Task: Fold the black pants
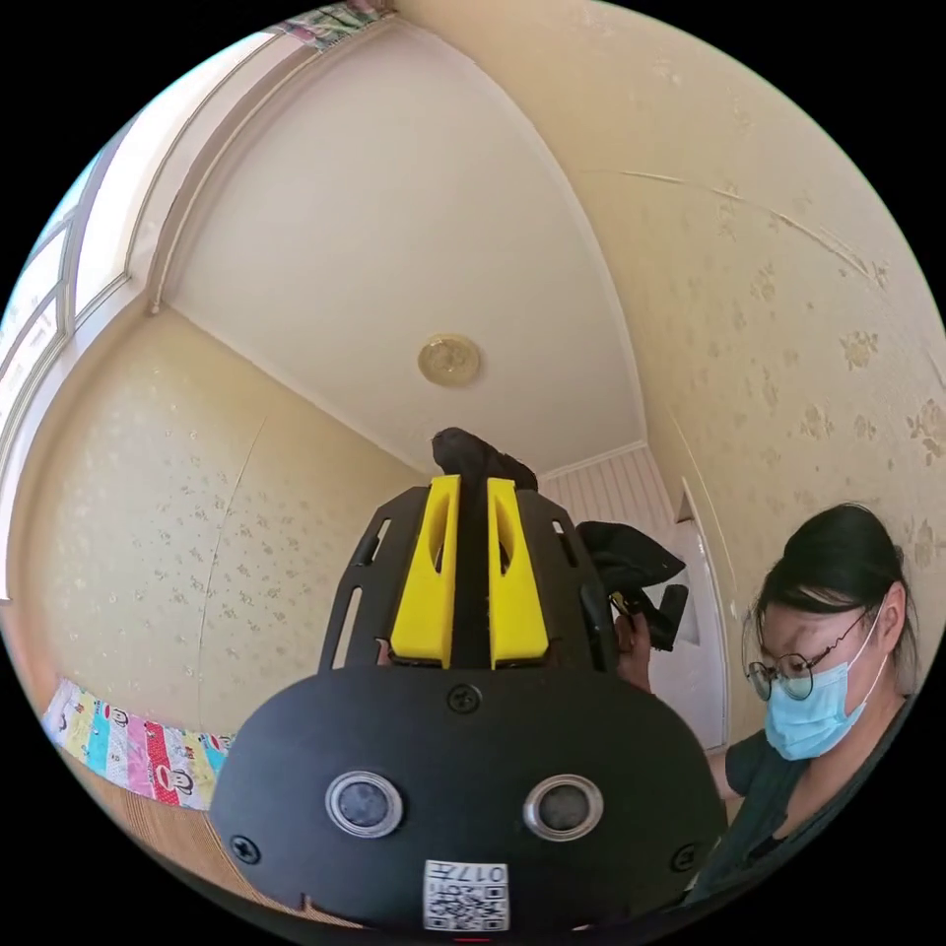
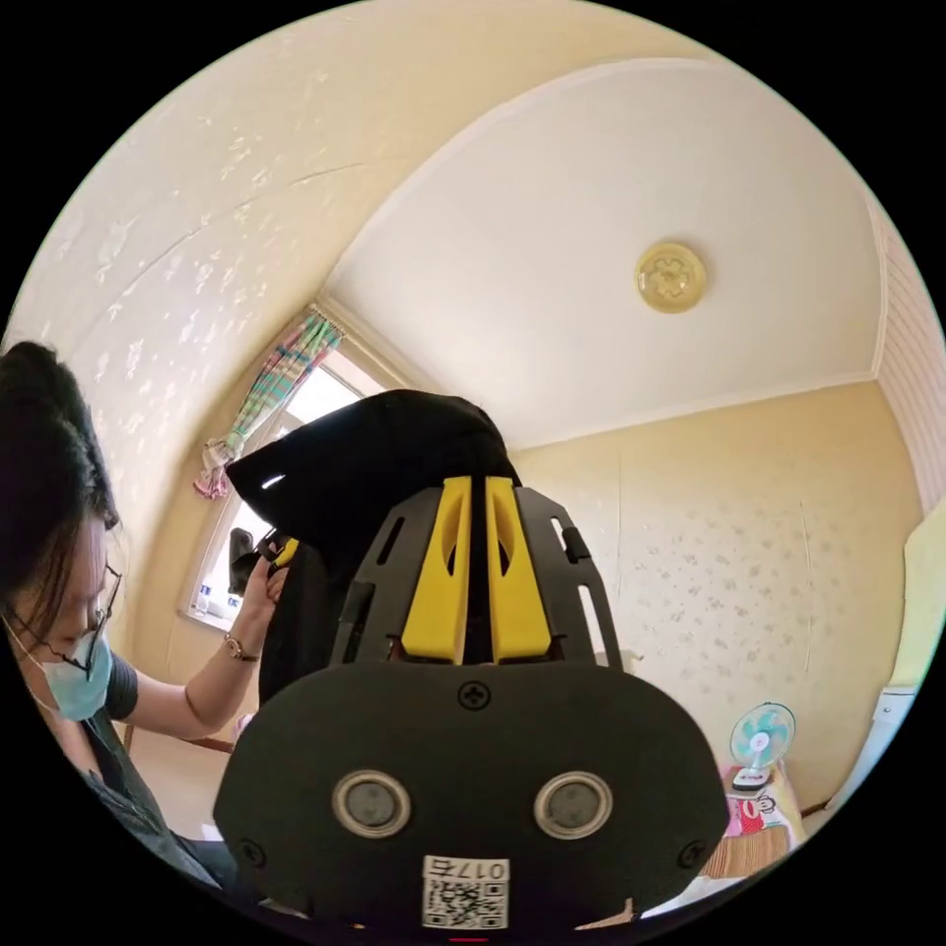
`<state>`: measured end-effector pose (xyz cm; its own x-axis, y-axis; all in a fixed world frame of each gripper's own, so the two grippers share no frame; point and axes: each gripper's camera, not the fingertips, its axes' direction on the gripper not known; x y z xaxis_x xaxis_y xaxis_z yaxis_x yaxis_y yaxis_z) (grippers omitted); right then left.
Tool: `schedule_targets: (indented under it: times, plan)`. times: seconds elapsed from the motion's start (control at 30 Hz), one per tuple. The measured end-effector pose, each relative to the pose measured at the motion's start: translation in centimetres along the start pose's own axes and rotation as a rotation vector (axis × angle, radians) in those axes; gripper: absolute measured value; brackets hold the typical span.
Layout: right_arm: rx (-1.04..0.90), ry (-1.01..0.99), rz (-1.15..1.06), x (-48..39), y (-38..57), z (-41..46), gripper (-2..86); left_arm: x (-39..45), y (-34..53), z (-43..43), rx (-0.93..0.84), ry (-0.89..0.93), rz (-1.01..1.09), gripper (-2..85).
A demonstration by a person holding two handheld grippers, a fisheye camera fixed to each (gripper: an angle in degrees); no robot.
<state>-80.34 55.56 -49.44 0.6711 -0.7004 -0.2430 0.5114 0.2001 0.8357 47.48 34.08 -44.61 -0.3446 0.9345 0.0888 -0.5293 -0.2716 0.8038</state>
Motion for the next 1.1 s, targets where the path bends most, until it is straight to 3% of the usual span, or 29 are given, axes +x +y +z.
schedule_targets:
  times: [0.27, 0.47, 0.57, 0.63, 0.77, 0.83, 0.9, 1.0, 1.1]
  plan:
    - [-0.139, 0.13, 0.037, -3.8, 6.8, 0.1, 2.6, -1.0, 7.2, -2.2, -0.063, -0.069, 0.027, 5.4]
    - [-0.321, 0.172, 0.156, -0.8, 20.3, 5.6, 2.6, -9.7, 18.0, -2.0, -0.175, -0.057, -0.173, 5.2]
    - [-0.44, 0.235, 0.207, 4.6, 26.4, 13.8, 2.7, -18.1, 21.6, 3.8, -0.293, -0.138, -0.23, 5.1]
    - [-0.534, 0.319, 0.258, 12.7, 29.9, 25.1, 2.8, -25.8, 23.0, 10.3, -0.364, -0.186, -0.289, 4.9]
    - [-0.731, 0.466, 0.34, 29.1, 35.8, 45.6, 3.4, -47.6, 26.9, 29.7, -0.628, -0.358, -0.345, 5.1]
    - [-1.054, 0.664, 0.381, 35.1, 44.4, 52.6, 4.4, -53.8, 31.3, 33.6, -0.811, -0.443, -0.35, 5.3]
    - [-1.105, 0.718, 0.369, 34.9, 50.2, 53.2, 6.6, -57.0, 39.0, 33.6, -0.954, -0.479, -0.385, 7.0]
    - [-1.207, 0.461, 0.221, 30.0, 62.0, 50.8, 7.5, -55.6, 52.3, 29.3, -1.108, -0.372, -0.407, 8.0]
    - [-1.388, 0.361, 0.19, 24.3, 75.6, 43.1, 9.5, -51.6, 67.1, 20.8, -1.285, -0.329, -0.542, 10.0]
